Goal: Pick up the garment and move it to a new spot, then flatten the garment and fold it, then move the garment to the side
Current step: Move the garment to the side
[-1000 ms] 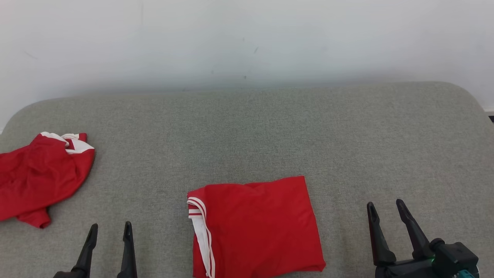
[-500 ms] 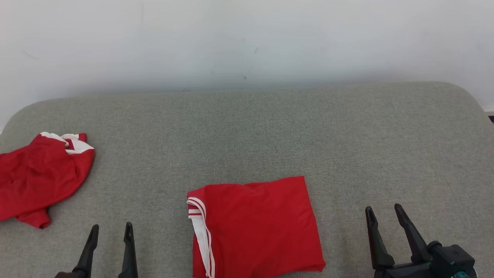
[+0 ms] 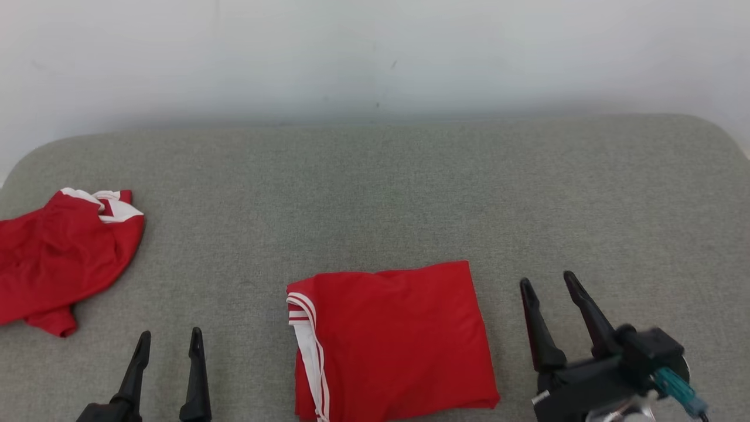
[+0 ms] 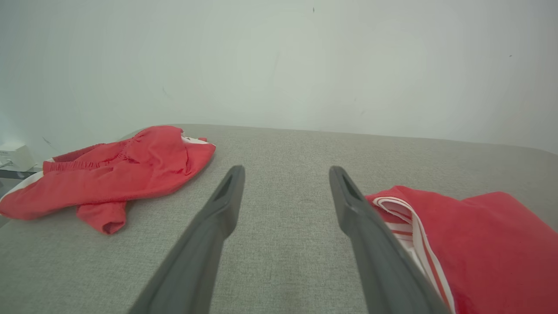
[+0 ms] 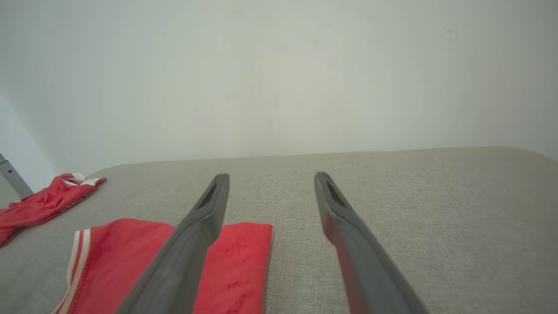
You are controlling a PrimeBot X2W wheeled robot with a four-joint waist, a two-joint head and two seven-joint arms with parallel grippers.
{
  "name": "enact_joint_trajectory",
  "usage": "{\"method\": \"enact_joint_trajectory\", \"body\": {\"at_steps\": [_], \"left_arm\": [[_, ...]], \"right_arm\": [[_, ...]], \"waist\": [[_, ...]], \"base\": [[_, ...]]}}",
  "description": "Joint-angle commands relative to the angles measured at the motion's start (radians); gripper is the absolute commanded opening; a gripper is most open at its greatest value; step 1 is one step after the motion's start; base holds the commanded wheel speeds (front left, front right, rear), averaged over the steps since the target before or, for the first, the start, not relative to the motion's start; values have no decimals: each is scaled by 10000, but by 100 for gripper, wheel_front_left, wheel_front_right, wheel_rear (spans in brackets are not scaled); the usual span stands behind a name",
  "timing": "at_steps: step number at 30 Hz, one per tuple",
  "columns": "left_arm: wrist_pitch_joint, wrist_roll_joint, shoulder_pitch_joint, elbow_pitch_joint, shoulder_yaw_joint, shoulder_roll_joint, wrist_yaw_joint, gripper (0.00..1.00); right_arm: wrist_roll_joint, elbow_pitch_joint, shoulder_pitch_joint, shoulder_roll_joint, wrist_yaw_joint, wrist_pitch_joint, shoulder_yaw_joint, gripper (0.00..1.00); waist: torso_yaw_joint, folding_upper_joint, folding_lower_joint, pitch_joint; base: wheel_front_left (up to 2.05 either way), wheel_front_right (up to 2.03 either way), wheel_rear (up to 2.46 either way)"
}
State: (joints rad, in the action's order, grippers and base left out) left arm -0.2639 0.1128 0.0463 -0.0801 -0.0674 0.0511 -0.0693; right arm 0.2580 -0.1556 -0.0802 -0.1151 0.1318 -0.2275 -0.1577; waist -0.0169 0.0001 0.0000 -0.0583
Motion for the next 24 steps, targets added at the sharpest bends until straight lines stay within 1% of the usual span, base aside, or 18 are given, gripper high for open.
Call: {"method": "enact_joint_trajectory", "body": {"at_steps": [1, 10, 18, 24], "left_arm": [[-4, 30, -151, 9, 36, -3, 69, 100], [-4, 217, -372, 21, 104, -4, 174, 100], [-4, 362, -482, -63, 227, -5, 320, 100], [-4, 363, -597, -82, 281, -6, 381, 100]], "right_arm": [[4, -202, -350, -24, -23, 116, -142, 100], [-1, -1684, -1588, 117, -23, 823, -554, 100], [24, -3110, -1865, 329, -23, 1154, -547, 100], [109, -4029, -2002, 449, -24, 1183, -739, 100]], "waist": [[-128, -1, 0, -152], [-543, -1, 0, -571], [-784, -1, 0, -820], [-762, -1, 0, -994]], "base": [[0, 0, 0], [0, 0, 0], [0, 0, 0], [0, 0, 0]]}}
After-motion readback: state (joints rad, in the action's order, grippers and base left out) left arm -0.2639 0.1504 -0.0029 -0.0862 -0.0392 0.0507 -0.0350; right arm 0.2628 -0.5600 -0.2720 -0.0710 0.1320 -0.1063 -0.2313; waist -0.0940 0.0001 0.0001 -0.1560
